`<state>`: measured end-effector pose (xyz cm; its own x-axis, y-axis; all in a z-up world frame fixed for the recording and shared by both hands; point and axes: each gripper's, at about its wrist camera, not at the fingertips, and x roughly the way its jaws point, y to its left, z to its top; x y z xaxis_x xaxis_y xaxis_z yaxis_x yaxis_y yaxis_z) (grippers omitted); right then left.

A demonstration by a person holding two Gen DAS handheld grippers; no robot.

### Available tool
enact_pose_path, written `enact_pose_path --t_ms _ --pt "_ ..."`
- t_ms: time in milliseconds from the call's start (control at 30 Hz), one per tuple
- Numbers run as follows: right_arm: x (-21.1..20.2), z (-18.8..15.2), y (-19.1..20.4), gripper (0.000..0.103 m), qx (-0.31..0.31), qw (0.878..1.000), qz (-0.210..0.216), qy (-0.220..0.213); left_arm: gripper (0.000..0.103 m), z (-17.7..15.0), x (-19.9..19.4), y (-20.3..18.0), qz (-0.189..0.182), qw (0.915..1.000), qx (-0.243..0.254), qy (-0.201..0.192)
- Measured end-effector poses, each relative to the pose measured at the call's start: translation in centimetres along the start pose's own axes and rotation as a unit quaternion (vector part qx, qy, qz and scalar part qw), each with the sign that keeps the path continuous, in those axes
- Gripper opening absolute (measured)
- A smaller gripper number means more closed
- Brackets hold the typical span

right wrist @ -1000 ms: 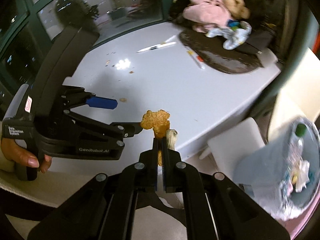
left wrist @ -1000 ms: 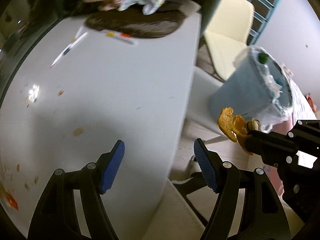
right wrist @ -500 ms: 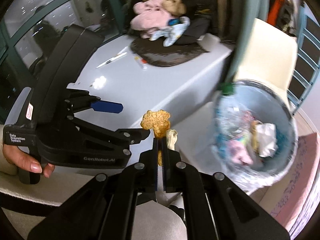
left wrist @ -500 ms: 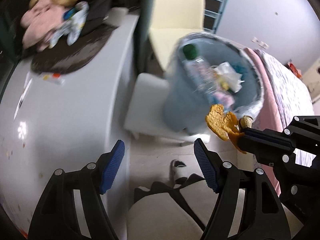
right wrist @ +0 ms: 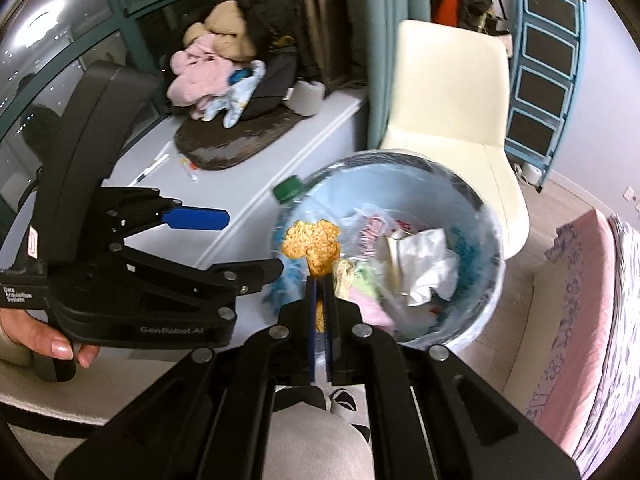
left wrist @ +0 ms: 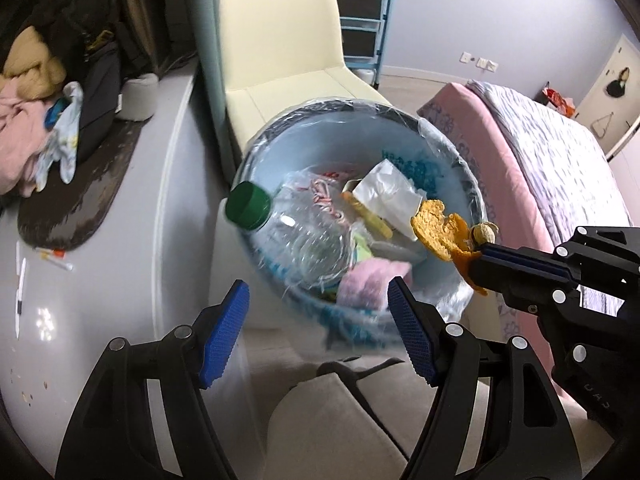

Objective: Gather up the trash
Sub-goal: 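Carry the yellow crumbs in the right tool over to the trash bin, then open the right tool over the bin to drop the crumbs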

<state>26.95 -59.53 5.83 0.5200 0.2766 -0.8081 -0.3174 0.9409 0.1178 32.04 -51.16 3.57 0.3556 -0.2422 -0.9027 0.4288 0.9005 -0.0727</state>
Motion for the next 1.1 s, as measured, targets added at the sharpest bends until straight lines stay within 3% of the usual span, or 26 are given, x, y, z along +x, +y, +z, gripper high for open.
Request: enact_pose_path --t_ms 467,700,900,967,1100 --pt "2.8 1.2 -3.7 0.005 0.005 0.999 -0.021 0.048 0.069 2.4 4.3 -0.5 -0.011 0.9992 -0.015 0.035" --pt "3.9 1.5 -4.3 0.005 0.004 0.997 -0.031 0.075 0.069 2.9 4.7 -0.4 -0.015 0.9992 -0.017 0.034" --pt "3.7 1.7 -4.1 0.006 0.012 0.997 -0.043 0.066 0.069 2.6 4.2 0.2 -0.012 0.9994 -0.015 0.03" --pt "3.5 1.8 -3.8 0.009 0.012 0.997 -0.044 0.062 0.069 2.4 3.8 0.6 -0.012 0.9994 -0.016 0.027" --pt "2.7 1.9 -2.0 0.024 -0.003 0.998 -0.041 0.041 0.069 1.6 2.7 1.5 -0.009 0.9996 -0.02 0.021"
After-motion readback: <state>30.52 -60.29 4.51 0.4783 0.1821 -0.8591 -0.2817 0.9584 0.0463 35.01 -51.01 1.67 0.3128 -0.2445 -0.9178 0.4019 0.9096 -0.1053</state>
